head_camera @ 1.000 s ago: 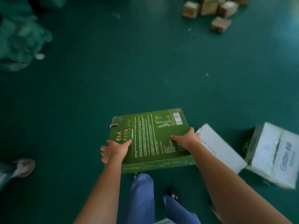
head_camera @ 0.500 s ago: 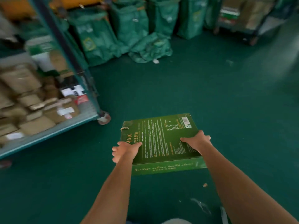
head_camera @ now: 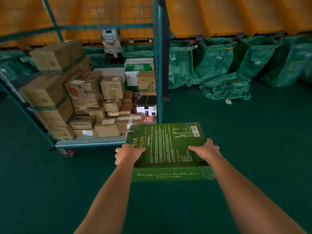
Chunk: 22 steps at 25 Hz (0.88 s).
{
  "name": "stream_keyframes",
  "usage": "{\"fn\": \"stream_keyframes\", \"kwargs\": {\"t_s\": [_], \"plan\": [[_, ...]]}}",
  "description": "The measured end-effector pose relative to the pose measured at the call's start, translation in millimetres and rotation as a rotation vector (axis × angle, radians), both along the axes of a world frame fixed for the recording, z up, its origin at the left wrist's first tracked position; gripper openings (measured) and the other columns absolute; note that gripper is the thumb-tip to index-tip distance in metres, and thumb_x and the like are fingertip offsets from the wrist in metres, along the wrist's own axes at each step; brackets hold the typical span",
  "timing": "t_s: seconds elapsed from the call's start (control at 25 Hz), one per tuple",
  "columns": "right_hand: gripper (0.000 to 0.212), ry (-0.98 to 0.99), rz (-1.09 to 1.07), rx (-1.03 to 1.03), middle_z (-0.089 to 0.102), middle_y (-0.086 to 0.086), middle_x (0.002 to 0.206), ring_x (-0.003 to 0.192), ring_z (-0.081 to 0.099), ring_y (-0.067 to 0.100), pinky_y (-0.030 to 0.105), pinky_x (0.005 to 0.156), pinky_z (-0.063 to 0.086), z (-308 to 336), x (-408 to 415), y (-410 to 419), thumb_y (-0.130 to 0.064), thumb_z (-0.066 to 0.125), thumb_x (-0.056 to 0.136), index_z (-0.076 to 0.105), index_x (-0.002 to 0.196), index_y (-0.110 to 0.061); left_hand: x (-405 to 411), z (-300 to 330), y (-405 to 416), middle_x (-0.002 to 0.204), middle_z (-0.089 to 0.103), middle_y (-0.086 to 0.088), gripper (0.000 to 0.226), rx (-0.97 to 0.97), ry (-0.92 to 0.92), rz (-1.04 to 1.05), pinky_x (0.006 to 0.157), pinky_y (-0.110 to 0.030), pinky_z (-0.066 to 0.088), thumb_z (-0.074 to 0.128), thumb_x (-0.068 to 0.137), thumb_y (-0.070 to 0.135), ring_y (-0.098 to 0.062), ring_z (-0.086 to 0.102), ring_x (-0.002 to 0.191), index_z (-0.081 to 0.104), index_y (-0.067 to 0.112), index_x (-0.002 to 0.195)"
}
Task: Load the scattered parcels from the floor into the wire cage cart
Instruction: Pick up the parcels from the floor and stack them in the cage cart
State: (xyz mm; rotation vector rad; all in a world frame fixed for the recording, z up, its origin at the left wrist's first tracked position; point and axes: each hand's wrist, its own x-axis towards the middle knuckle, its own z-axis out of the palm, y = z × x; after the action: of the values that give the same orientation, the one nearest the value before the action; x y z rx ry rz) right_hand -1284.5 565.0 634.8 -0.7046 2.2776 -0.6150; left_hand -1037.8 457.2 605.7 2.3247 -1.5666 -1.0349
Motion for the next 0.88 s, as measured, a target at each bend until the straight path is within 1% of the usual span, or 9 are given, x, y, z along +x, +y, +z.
{"fn": "stream_keyframes", "kwargs": {"t_s": [0.08,0.24,0.4,0.52,0.6,0.72,0.76,0.88], "plan": [[0.096,0.009,0.037,-0.01,0.019,0.017,0.154,0.129,0.042,0.039,0.049,0.097,0.042,3,9,-45,-0.047,0.071,0.082,0.012,0.152,-0.02,11,0,-40,0.123,0.043,-0.012,0.076,-0.012,-0.012,0.037,0.092,-0.044,0.049,0.07,0.072,0.061,-0.029,0.054,0.101,0.051,0.012,0.127],[0.091,0.04,0.135,-0.053,0.026,0.017,0.15,0.122,0.048,0.037,0.044,0.09,0.045,7,8,-143,-0.048,0.07,0.082,0.016,0.151,-0.023,20,4,-120,0.124,0.044,-0.013,0.074,-0.047,-0.001,0.067,0.09,-0.044,0.051,0.069,0.072,0.062,-0.03,0.058,0.097,0.053,0.01,0.122],[0.089,0.072,0.295,-0.044,0.017,0.017,0.156,0.127,0.046,0.037,0.043,0.094,0.045,17,8,-248,-0.052,0.065,0.085,0.013,0.153,-0.027,33,17,-194,0.114,0.055,-0.012,0.062,-0.095,-0.016,0.107,0.084,-0.041,0.054,0.068,0.075,0.059,-0.027,0.06,0.088,0.057,0.01,0.11],[0.084,0.068,0.406,-0.058,0.019,0.016,0.155,0.128,0.045,0.034,0.04,0.093,0.044,25,22,-322,-0.053,0.061,0.087,0.015,0.153,-0.028,53,31,-249,0.103,0.061,-0.007,0.055,-0.149,-0.04,0.124,0.076,-0.036,0.053,0.067,0.078,0.057,-0.023,0.06,0.086,0.056,0.014,0.11],[0.082,0.072,0.458,-0.054,0.021,0.015,0.155,0.129,0.044,0.033,0.039,0.094,0.043,29,39,-370,-0.053,0.06,0.087,0.017,0.152,-0.028,73,38,-286,0.1,0.062,-0.005,0.05,-0.183,-0.062,0.13,0.072,-0.034,0.052,0.066,0.079,0.055,-0.021,0.06,0.085,0.055,0.016,0.11],[0.083,0.065,0.513,-0.086,0.031,0.012,0.152,0.129,0.044,0.032,0.04,0.101,0.042,31,75,-447,-0.053,0.063,0.085,0.022,0.152,-0.026,110,45,-351,0.1,0.063,-0.003,0.052,-0.225,-0.082,0.161,0.073,-0.034,0.053,0.066,0.079,0.056,-0.02,0.061,0.086,0.054,0.017,0.112],[0.082,0.059,0.519,-0.091,0.033,0.012,0.151,0.128,0.045,0.032,0.04,0.101,0.043,33,87,-472,-0.054,0.063,0.084,0.024,0.151,-0.026,124,47,-375,0.102,0.063,-0.004,0.054,-0.237,-0.089,0.164,0.075,-0.035,0.054,0.065,0.078,0.057,-0.022,0.061,0.087,0.053,0.018,0.113],[0.073,0.082,0.53,-0.106,0.04,0.012,0.144,0.121,0.05,0.031,0.038,0.095,0.045,43,125,-547,-0.052,0.062,0.086,0.031,0.146,-0.024,164,54,-448,0.11,0.061,-0.006,0.06,-0.253,-0.091,0.189,0.081,-0.038,0.054,0.064,0.076,0.058,-0.025,0.06,0.095,0.051,0.018,0.119]]}}
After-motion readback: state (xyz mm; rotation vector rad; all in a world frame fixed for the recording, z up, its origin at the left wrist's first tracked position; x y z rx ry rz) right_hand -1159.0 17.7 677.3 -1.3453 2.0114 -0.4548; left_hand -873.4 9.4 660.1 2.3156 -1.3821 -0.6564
